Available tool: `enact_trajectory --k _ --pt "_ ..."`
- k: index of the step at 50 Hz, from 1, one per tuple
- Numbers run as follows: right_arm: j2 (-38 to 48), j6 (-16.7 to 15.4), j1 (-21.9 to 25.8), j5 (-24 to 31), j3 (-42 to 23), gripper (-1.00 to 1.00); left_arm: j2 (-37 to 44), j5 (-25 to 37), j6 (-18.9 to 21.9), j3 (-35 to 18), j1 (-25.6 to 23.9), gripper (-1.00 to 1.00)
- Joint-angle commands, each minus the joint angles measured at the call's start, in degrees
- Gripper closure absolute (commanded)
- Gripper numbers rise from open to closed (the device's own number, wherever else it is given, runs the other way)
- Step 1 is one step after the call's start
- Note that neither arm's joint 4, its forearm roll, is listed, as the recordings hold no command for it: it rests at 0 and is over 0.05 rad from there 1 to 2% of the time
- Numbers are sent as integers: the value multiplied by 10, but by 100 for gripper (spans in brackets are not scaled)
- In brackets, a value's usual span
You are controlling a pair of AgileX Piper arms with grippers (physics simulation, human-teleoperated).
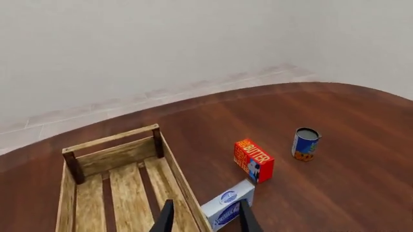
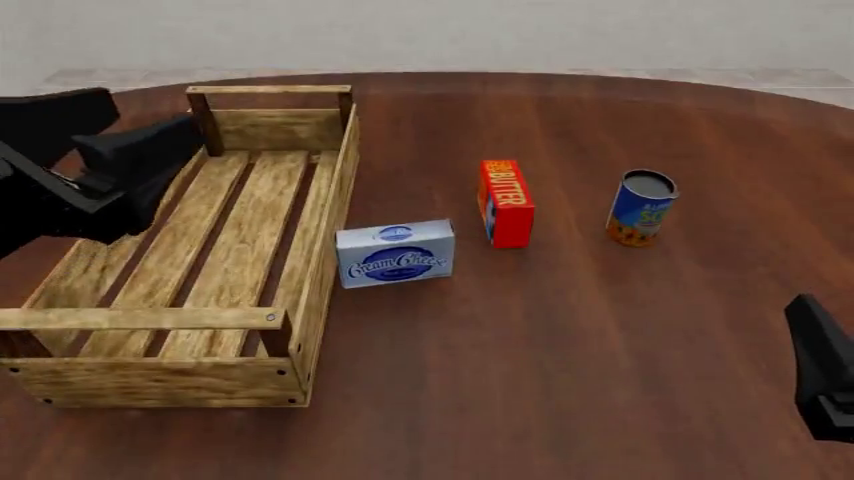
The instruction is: Pick up the cream cheese and put it in the tray.
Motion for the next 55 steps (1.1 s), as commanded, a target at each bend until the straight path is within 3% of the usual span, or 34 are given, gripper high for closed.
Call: enact_trajectory --k 1,13,20,22,33,40,55 --pt "1 1 0 0 1 -100 62 -4 11 -40 -19 -100" --pt "4 4 1 -2 1 -100 125 32 25 -118 -25 -100" --pt "7 4 1 -5 1 -100 169 70 58 -163 -49 -100" --pt "10 5 1 -7 1 -100 178 70 82 -168 -48 -100" --pt "13 7 0 -9 1 -100 229 114 119 -240 -38 -100" --pt "15 7 0 -9 2 -100 263 116 121 -254 -42 -100" --pt "14 7 0 -9 2 -100 341 161 167 -316 -57 -100"
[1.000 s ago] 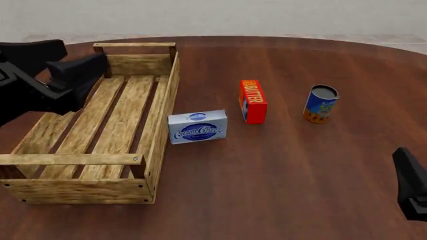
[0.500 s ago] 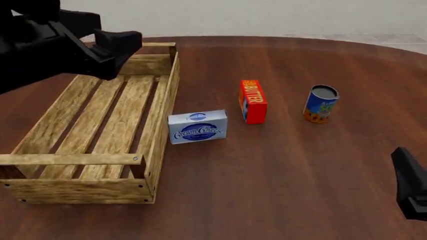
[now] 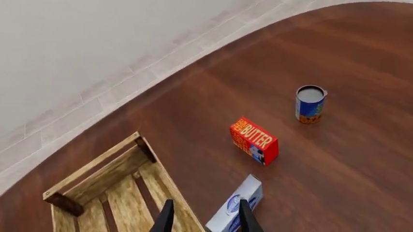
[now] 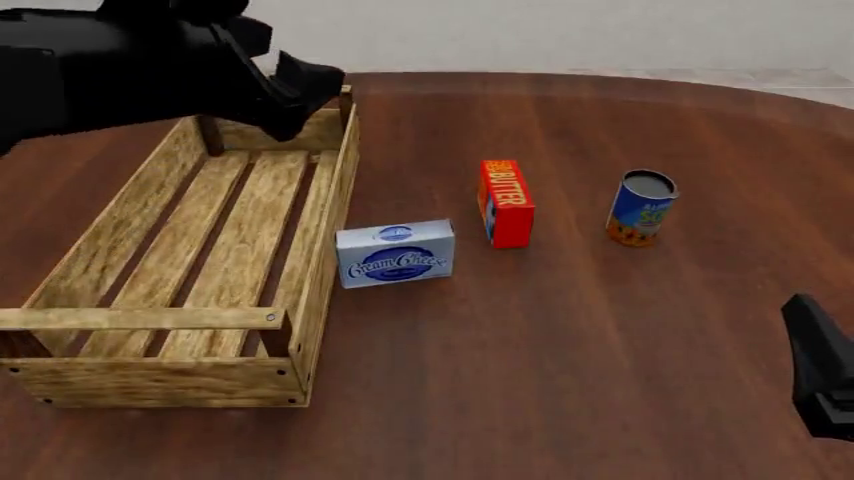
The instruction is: Pick up the cream cheese and put it in the tray.
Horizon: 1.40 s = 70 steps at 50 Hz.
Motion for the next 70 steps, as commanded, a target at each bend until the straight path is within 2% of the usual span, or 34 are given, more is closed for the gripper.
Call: enact_trajectory --k 1,6,10,22,25,35,40,49,56,58,70 --pt "1 0 0 -1 0 -100 59 36 30 -53 -7 -100" --pt "3 1 -1 -2 0 -100 81 45 53 -71 -3 -100" --pt "2 1 -1 -1 0 -100 100 38 103 -64 4 -100" --pt "6 3 0 -3 0 -100 136 68 132 -112 -3 -100" --pt "6 4 0 -3 0 -100 148 72 159 -113 -12 -100" --pt "6 5 1 -3 0 -100 190 101 173 -145 -21 -100" --pt "6 5 1 -3 0 -100 211 122 199 -145 -27 -100" --pt "8 6 1 -4 0 -100 240 159 212 -186 -22 -100" --pt "9 7 1 -5 0 -100 248 172 223 -185 -37 -100" --pt "9 7 1 -5 0 -100 248 175 238 -175 -46 -100" --pt "11 7 1 -6 0 -100 285 197 242 -203 -40 -100"
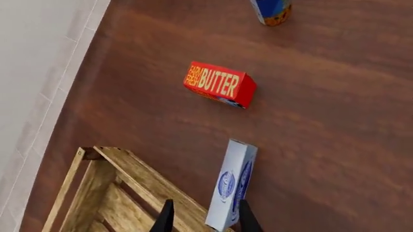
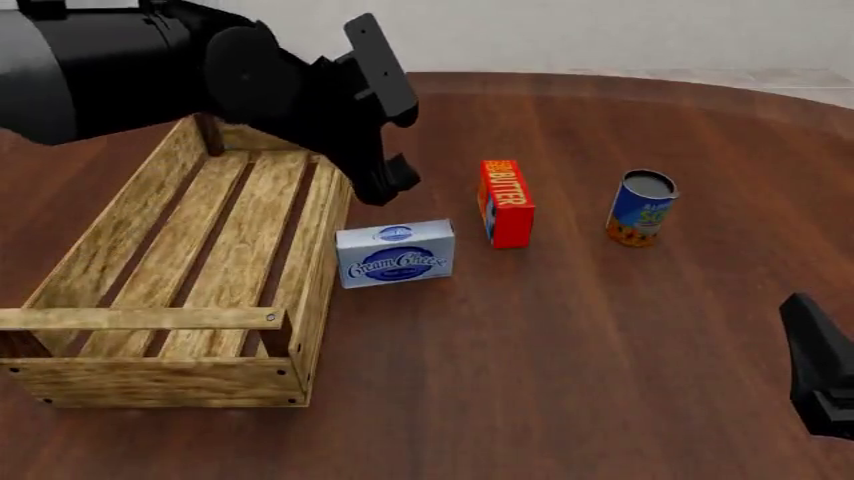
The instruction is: Pick up the cream cheese and put it in the tray.
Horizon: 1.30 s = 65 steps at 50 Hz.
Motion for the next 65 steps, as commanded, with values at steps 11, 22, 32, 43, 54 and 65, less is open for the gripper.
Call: enact_trajectory --k 11,22,32,43,54,65 --pt "2 0 0 -1 0 -100 57 9 36 -16 11 -100" --pt "3 0 0 -1 0 -100 74 6 44 -21 17 -100" --pt "2 0 -1 -1 0 -100 97 -8 52 -7 25 -100" --pt "2 1 -1 -1 0 -100 108 -5 47 -4 23 -100" --pt "5 2 0 -2 0 -100 117 -24 67 17 28 -100" --pt "7 4 0 -4 0 -100 128 -11 75 -4 23 -100"
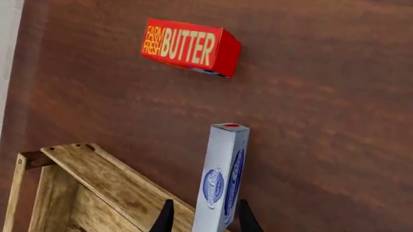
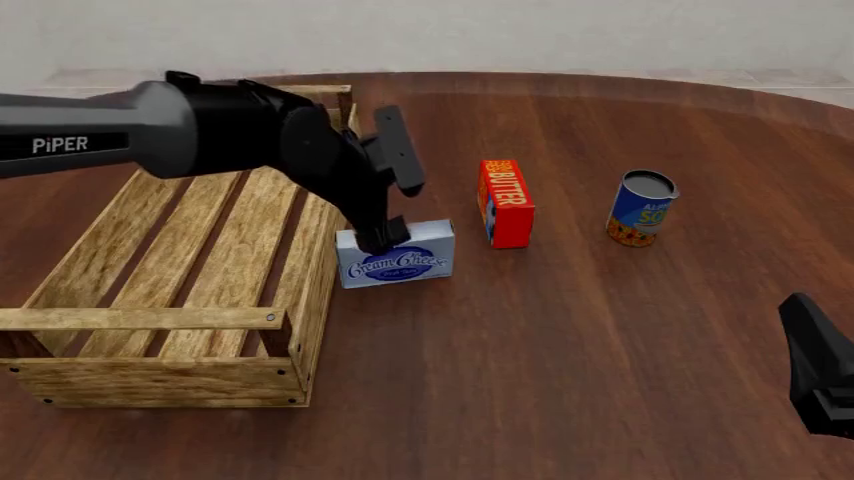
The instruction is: Pick up the cream cheese and put it in the tray.
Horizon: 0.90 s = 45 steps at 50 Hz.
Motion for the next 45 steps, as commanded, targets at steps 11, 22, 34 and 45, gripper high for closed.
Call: enact_trajectory --k 11,22,34,45 --pt "4 2 1 -2 0 -100 34 6 14 -21 1 -100" --pt "6 3 1 -3 0 -100 53 15 11 -38 0 -100" --pt "7 4 1 -4 0 -100 66 16 11 -39 2 -100" --pt "8 4 1 -5 0 -100 76 22 5 -41 -5 -100"
